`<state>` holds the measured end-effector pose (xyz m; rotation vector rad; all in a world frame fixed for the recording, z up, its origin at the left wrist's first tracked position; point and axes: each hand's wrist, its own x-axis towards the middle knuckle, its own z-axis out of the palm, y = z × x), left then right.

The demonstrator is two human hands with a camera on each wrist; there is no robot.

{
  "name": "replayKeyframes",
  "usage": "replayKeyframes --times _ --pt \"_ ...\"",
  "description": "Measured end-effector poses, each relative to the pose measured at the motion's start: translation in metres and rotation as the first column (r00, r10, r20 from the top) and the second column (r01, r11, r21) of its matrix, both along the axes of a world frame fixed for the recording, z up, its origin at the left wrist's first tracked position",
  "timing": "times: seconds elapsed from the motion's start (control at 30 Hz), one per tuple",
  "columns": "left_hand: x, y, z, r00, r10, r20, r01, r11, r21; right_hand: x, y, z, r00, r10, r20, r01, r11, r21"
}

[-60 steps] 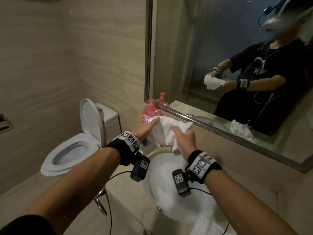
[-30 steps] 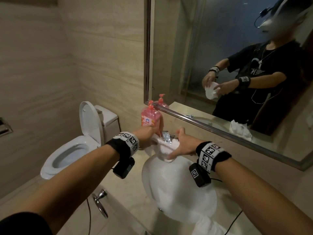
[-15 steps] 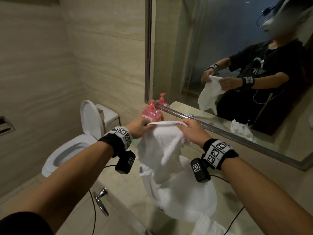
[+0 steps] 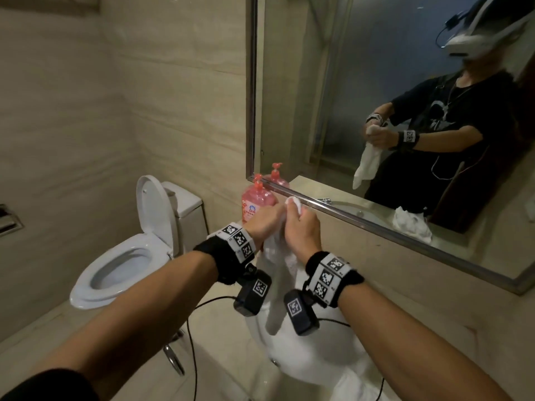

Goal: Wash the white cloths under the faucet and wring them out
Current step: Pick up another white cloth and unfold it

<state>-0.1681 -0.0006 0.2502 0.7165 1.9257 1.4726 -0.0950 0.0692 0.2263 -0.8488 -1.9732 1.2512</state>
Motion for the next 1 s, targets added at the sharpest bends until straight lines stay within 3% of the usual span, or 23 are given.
replayKeyframes --times 0.13,0.23,0.3,0.37,0.4,0.47,0.53,0.6,0.63,0.7,0.77,0.87,0.93,1.0 --pt "0.008 -0.006 -0.002 0.993 -0.02 0.114 0.011 0.997 0.076 0.002 0.0 -0.011 1.0 -0.004 0.001 0.004 0.996 0.086" --pt "0.005 -0.02 0.001 0.974 -0.188 0.13 0.189 0.982 0.005 0.007 0.024 -0.001 0.994 0.066 0.083 -0.077 0.987 0.137" --pt "-0.007 -0.029 0.007 0.908 -0.396 -0.139 0.353 0.9 -0.257 0.011 0.035 0.004 0.984 0.091 0.156 -0.125 0.966 0.225" --pt "-0.021 -0.037 0.006 0.728 -0.556 -0.401 0.227 0.747 -0.624 0.016 0.042 0.008 0.95 0.191 0.246 -0.254 0.933 0.255" --pt "-0.027 -0.041 0.003 0.666 -0.592 -0.454 0.129 0.69 -0.712 0.02 0.045 0.01 0.916 0.281 0.287 -0.346 0.914 0.213" --pt "-0.038 -0.047 -0.002 0.599 -0.648 -0.471 0.069 0.628 -0.775 0.025 0.051 0.013 0.8 0.429 0.419 -0.529 0.834 0.157" --pt "-0.047 -0.052 -0.003 0.582 -0.689 -0.432 0.12 0.598 -0.792 0.029 0.057 0.012 0.651 0.393 0.65 -0.663 0.711 0.235" --pt "-0.055 -0.06 -0.002 0.632 -0.647 -0.426 0.209 0.672 -0.711 0.033 0.067 0.005 0.607 0.299 0.737 -0.675 0.684 0.278" --pt "-0.059 -0.065 -0.003 0.696 -0.576 -0.429 0.233 0.747 -0.623 0.035 0.074 0.0 0.631 0.298 0.716 -0.634 0.73 0.254" --pt "-0.06 -0.068 -0.006 0.866 -0.359 -0.347 0.209 0.892 -0.402 0.041 0.082 -0.009 0.771 0.353 0.53 -0.454 0.888 0.07" --pt "-0.053 -0.061 -0.011 0.967 -0.181 -0.179 0.146 0.971 -0.189 0.041 0.076 -0.016 0.928 0.285 0.239 -0.269 0.958 -0.1" --pt "-0.032 -0.039 -0.009 0.998 -0.064 0.028 0.064 0.998 0.016 0.022 0.032 -0.023 0.994 0.09 -0.065 -0.098 0.986 -0.134" --pt "-0.019 -0.02 -0.006 0.991 0.0 0.13 -0.009 0.998 0.07 0.005 -0.004 -0.025 0.99 0.095 -0.1 -0.107 0.986 -0.125" --pt "-0.007 -0.007 -0.006 0.999 0.007 0.043 -0.009 0.999 0.034 -0.004 -0.018 -0.017 0.991 0.023 -0.129 -0.042 0.988 -0.147"
